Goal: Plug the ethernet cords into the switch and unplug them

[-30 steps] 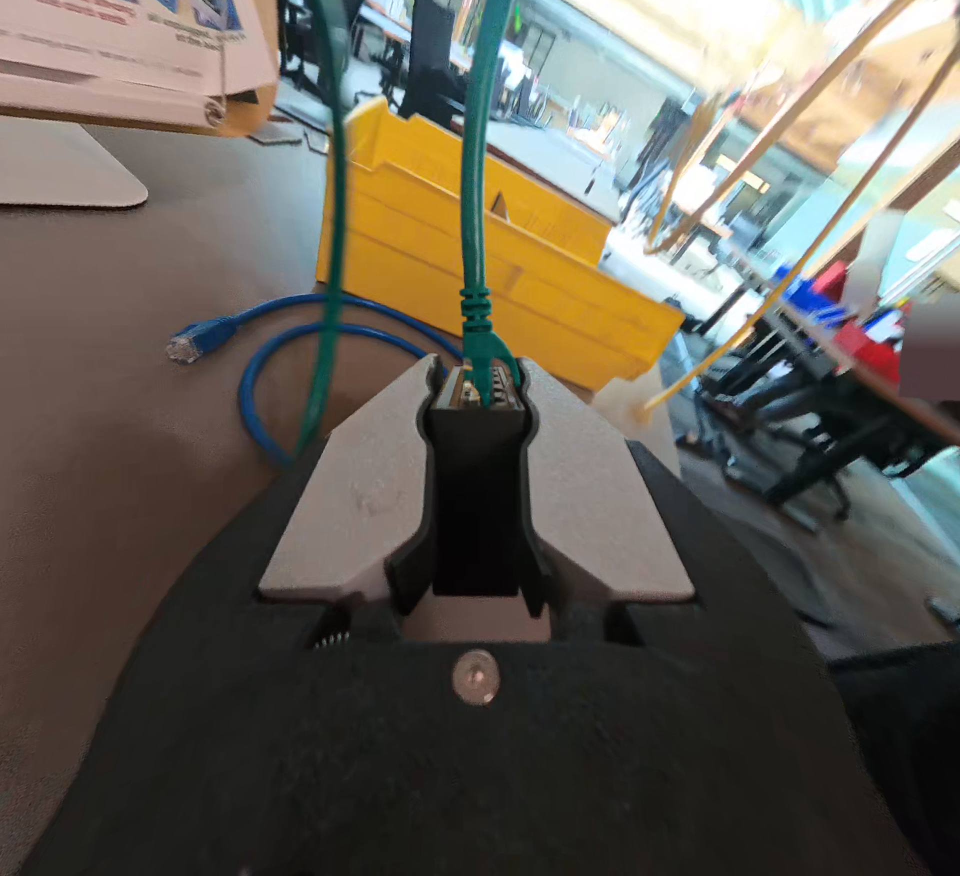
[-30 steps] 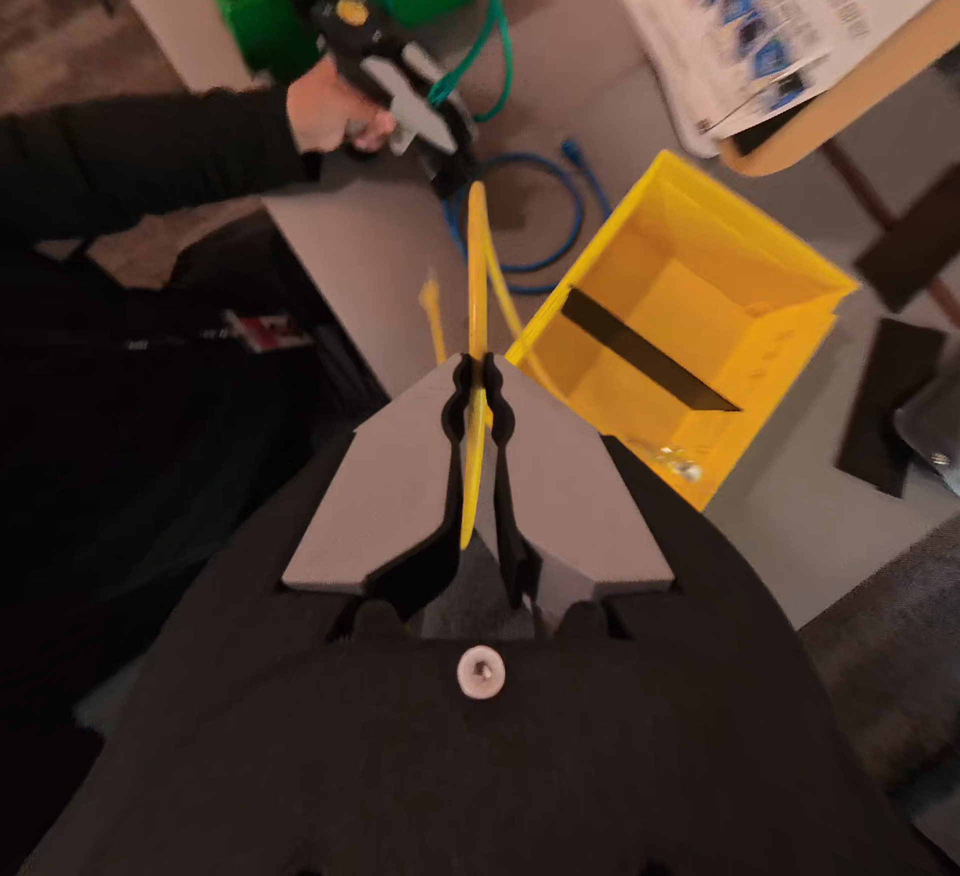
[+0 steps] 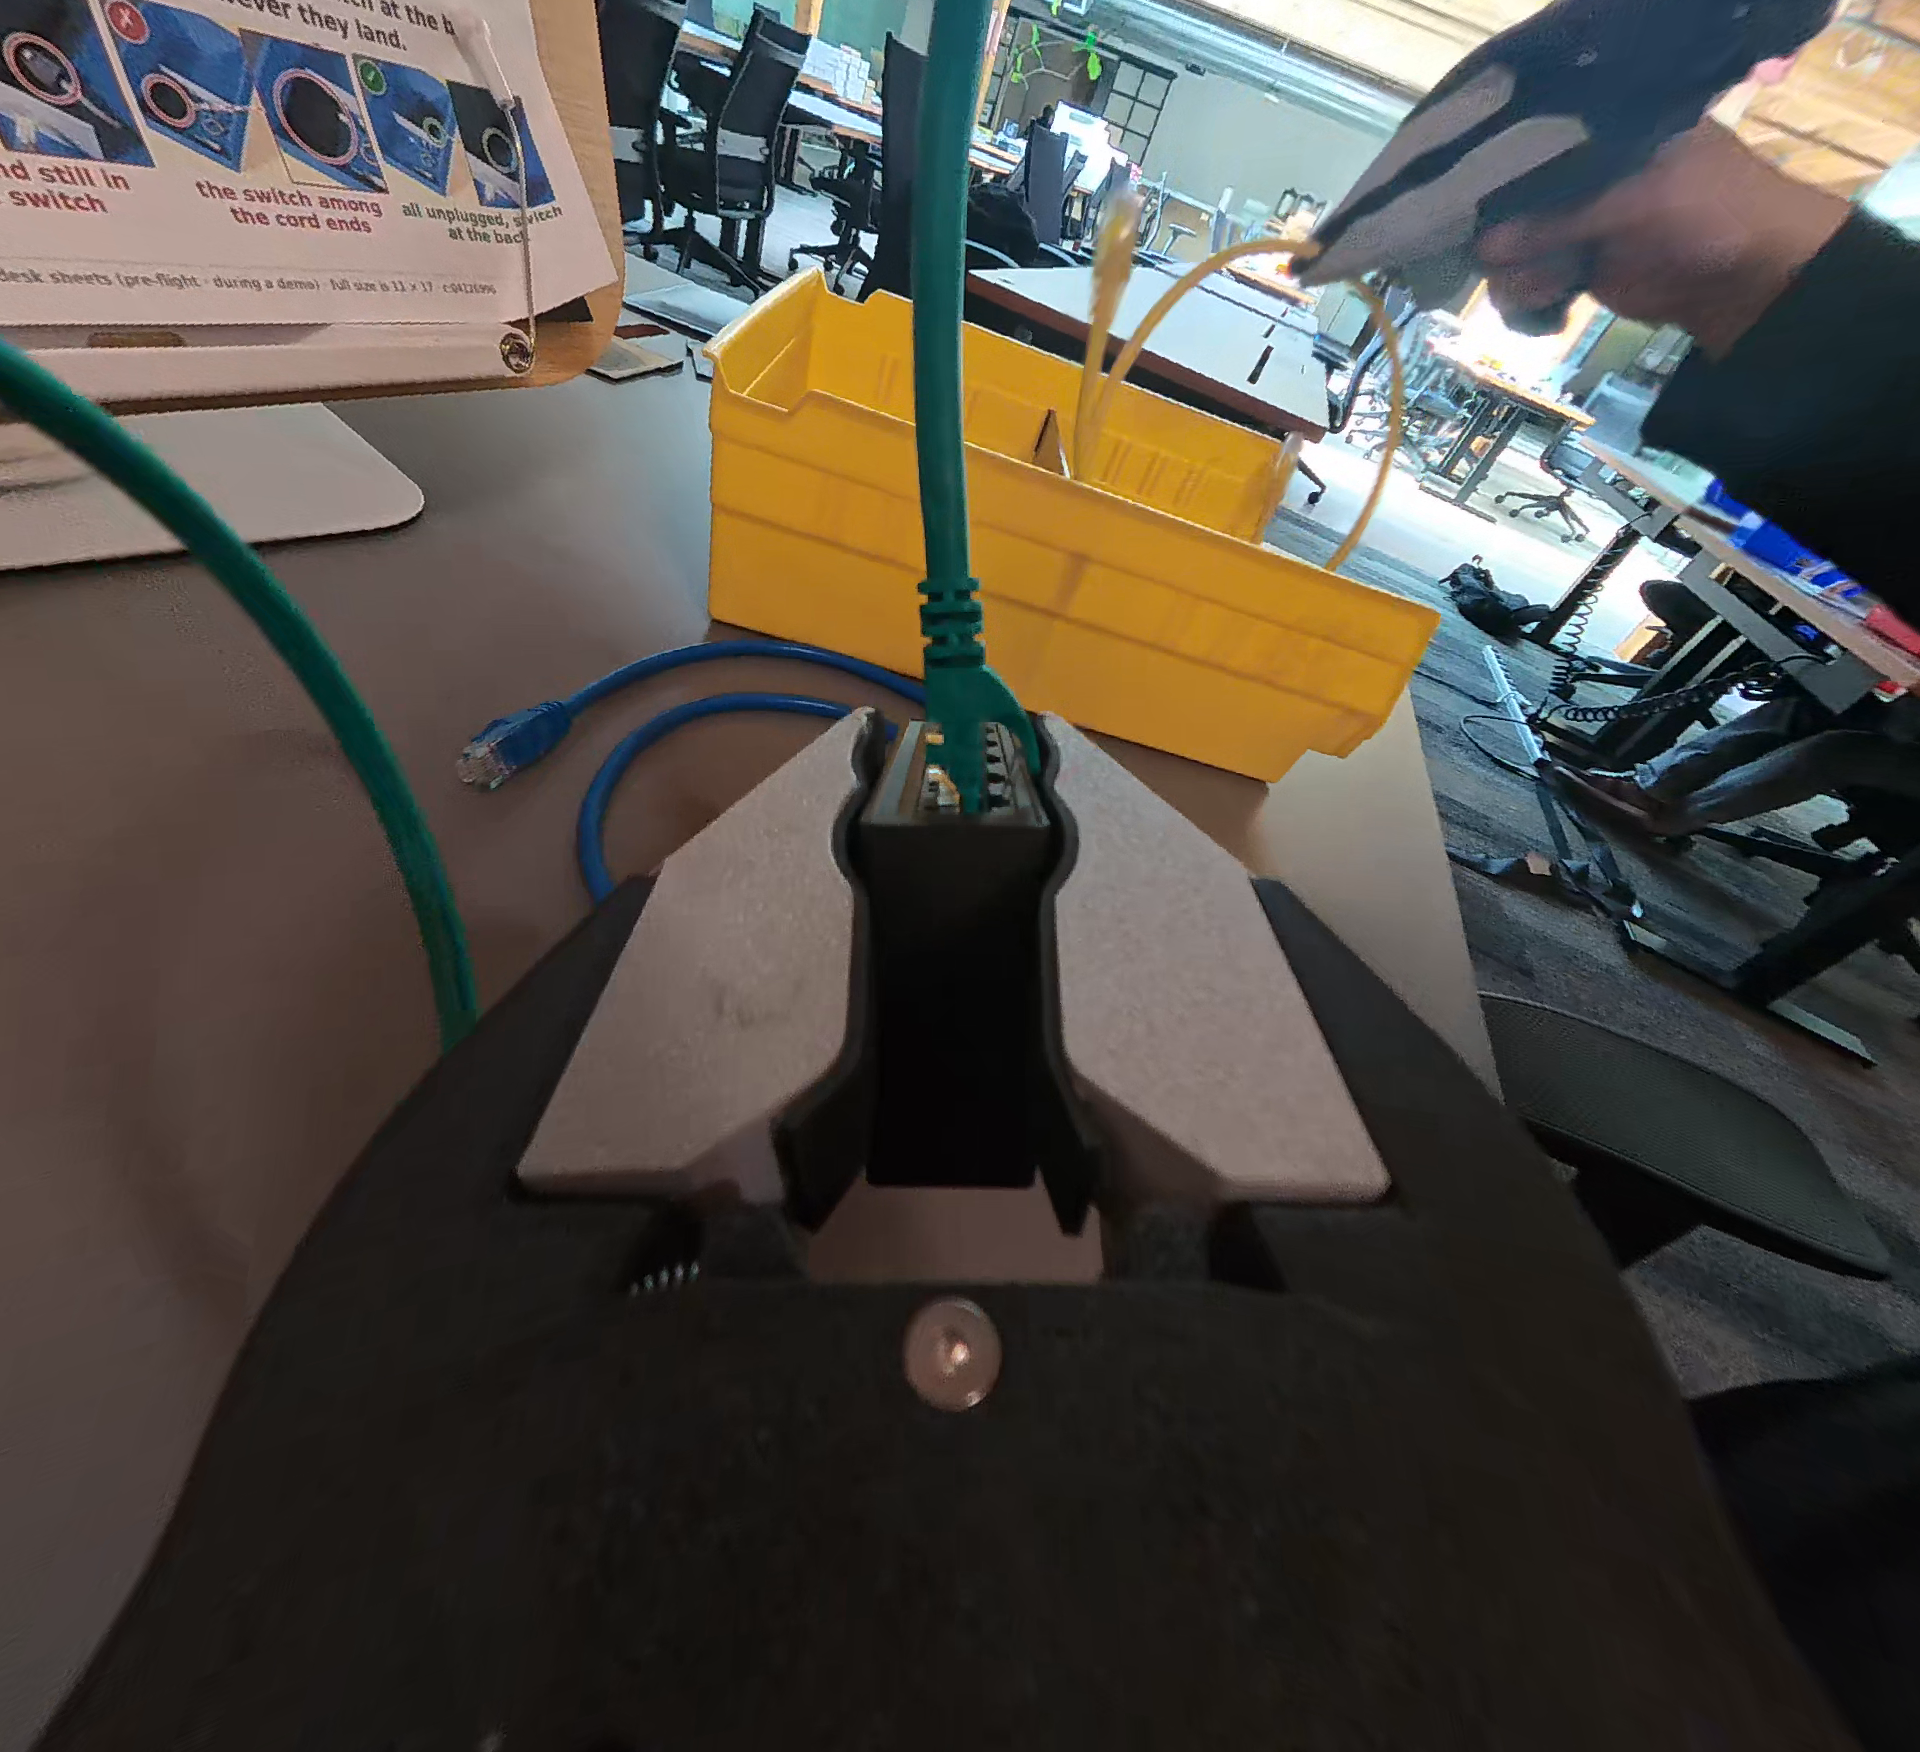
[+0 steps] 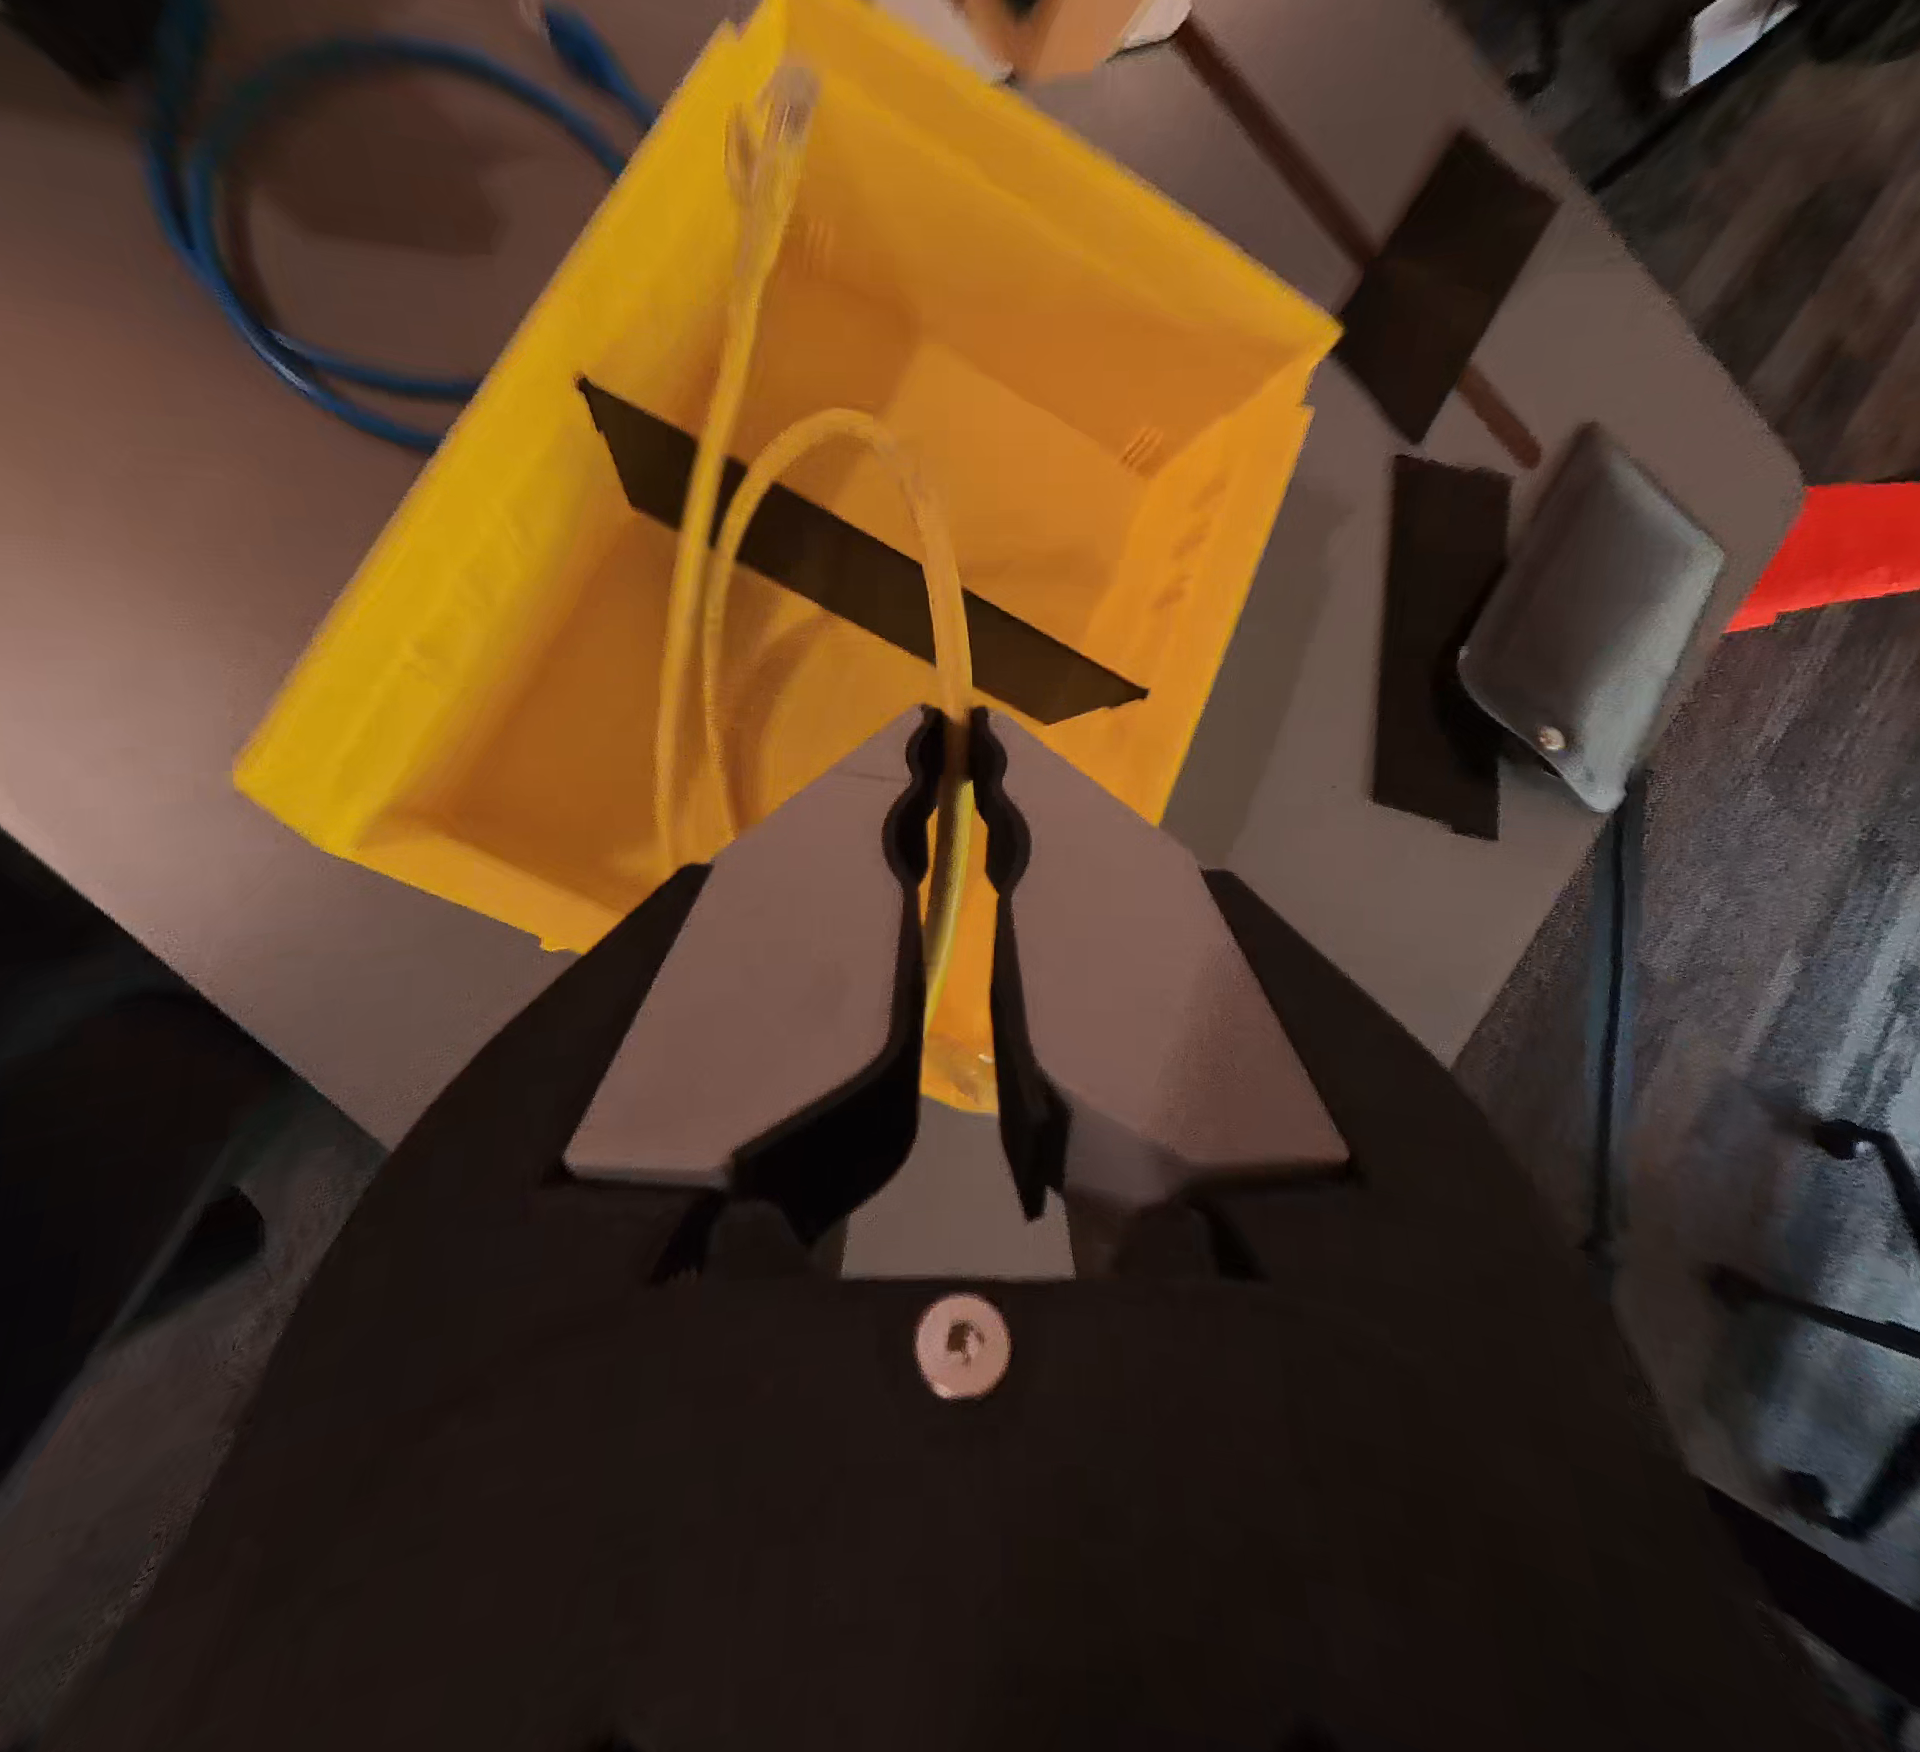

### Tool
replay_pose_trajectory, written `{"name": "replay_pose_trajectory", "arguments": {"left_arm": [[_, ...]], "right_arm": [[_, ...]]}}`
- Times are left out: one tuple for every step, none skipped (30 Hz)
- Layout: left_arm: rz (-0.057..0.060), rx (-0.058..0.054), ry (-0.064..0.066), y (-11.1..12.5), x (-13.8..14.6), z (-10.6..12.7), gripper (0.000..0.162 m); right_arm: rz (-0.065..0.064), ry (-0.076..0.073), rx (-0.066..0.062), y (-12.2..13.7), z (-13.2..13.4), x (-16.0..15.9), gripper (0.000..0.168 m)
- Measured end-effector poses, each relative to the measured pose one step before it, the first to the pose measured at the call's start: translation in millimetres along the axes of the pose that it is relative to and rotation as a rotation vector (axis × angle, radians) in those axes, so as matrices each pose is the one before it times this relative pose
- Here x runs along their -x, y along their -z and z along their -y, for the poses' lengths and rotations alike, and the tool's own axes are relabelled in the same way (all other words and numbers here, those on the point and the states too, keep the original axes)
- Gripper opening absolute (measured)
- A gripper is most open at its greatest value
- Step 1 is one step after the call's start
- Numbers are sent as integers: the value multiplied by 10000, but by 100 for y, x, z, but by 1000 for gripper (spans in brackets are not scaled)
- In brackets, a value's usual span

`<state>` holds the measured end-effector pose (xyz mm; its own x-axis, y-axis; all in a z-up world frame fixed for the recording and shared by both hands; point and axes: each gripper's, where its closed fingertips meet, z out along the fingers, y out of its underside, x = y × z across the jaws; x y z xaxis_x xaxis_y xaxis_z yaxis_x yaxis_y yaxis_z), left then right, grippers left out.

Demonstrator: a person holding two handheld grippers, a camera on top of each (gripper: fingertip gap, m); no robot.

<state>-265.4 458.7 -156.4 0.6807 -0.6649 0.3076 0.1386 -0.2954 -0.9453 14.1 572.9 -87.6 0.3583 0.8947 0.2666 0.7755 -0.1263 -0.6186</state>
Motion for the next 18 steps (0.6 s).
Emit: {"name": "replay_pose_trajectory", "arguments": {"left_arm": [[21, 57, -24, -55, 34, -104, 25], [9, 48, -30, -53, -5, -79, 25], [0, 37, -31, -53, -24, -67, 25], [-1, 38, -34, -44, -19, -57, 25], [2, 45, -27, -39, -6, -62, 25], [18, 36, -30, -26, 15, -63, 25], [35, 26, -30, -3, 36, -44, 25], [28, 17, -16, 11, 53, -33, 25], [15, -6, 6, 24, 45, 13, 25], [3, -30, 22, 38, 28, 55, 25], [7, -45, 18, 63, 40, 83, 25], [34, -57, 6, 74, 63, 133, 25], [84, -69, -21, 103, 99, 150, 25], [154, -60, -76, 116, 171, 161, 25], [245, -30, -139, 117, 255, 132, 25], [300, -6, -183, 101, 323, 97, 25], [255, 11, -183, 80, 259, 59, 25], [146, 19, -139, 39, 108, 32, 25]], "right_arm": [[96, 340, 353, -1480, -604, 466, 2], [111, 356, 494, -1497, -673, 515, 2], [68, 328, 645, -1599, -777, 456, 2], [-114, 321, 608, -1593, -637, 152, 2], [-289, 311, 568, -1462, -534, -176, 2], [-395, 199, 566, -1318, -496, -429, 3], [-328, 56, 590, -1162, -564, -394, 4], [-114, -3, 554, -1000, -545, -115, 4], [6, 10, 449, -771, -445, 4, 6], [-78, -15, 373, -476, -406, -218, 9], [-91, 8, 390, -205, -543, -320, 11], [-45, -36, 291, 15, -507, -303, 12], [2, -108, 96, 295, -348, -294, 16], [-7, -119, -111, 592, -212, -358, 24], [-47, -164, -288, 873, -61, -472, 28], [76, -206, -406, 1083, 95, -334, 33], [199, -212, -473, 1238, 243, -116, 40], [143, -213, -517, 1352, 410, -138, 44]]}}
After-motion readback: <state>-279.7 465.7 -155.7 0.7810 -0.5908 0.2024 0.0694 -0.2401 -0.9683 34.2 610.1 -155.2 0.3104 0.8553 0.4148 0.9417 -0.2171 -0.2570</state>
